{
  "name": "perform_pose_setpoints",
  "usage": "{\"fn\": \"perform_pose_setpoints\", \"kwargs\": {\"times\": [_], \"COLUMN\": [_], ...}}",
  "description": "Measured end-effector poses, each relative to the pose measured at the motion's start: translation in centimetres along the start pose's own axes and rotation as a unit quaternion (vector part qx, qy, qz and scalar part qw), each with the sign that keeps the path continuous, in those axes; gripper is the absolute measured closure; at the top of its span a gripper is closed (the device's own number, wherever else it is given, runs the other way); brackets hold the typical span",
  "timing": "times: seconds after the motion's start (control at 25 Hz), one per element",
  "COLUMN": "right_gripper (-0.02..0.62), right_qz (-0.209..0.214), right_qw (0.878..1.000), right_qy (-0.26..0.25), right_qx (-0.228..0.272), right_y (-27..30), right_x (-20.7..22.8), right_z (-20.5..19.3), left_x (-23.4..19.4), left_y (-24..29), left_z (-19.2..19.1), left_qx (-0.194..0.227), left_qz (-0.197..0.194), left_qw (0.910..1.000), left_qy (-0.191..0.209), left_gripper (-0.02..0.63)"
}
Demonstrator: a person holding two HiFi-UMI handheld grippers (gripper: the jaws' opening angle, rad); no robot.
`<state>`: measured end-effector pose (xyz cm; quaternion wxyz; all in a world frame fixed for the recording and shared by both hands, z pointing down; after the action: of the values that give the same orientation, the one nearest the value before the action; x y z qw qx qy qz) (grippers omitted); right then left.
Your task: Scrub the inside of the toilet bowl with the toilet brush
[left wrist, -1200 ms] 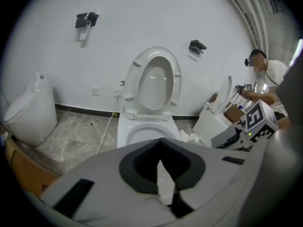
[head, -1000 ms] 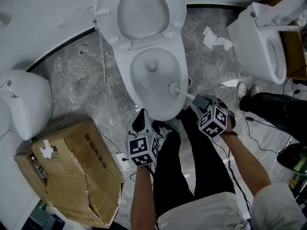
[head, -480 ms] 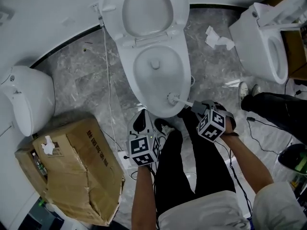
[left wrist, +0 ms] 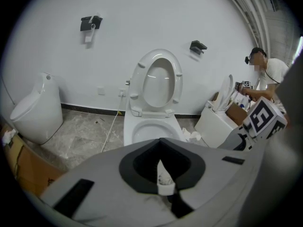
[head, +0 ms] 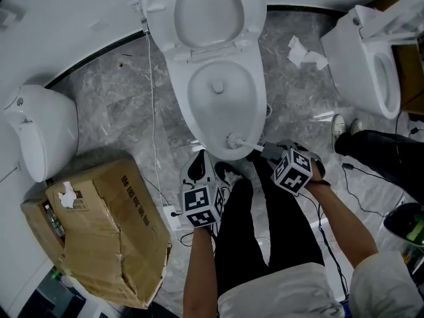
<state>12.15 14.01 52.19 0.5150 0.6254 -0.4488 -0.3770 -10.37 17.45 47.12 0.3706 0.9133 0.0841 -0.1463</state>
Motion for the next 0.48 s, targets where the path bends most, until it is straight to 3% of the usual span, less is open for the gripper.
{"fn": "perform_pose_setpoints", "kwargs": {"times": [0.24, 0.48], "right_gripper": [0.419, 0.419], "right_qz": [0.015, 0.033], "right_qw": [1.000, 0.996], "right_qy": [0.005, 0.059], "right_qx": [0.024, 0.051], "right_y": [0.5, 1.4], "right_x": [-1.5, -2.0], "right_z": [1.0, 1.5], "left_x": [0.2, 0.0], "left_y": [0.3, 0.7], "left_z": [0.0, -0.3], "left_qx": [-0.004, -0.011], "left_qz": [0.007, 0.012], "left_qw": [1.0000, 0.9998], "left_qy": [-0.004, -0.010], "left_gripper": [0.577, 0.577]}}
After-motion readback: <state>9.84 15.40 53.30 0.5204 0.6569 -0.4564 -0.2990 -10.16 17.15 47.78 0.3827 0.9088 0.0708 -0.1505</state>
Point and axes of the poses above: the fingertips, and each gripper's own axes: y forward along the fingers, x to its right, z out of its top, the point moved 6 cm from there along -y, backward along the fingers, and after that the axes turned 9 degrees about -z, right-handed, at the moved point
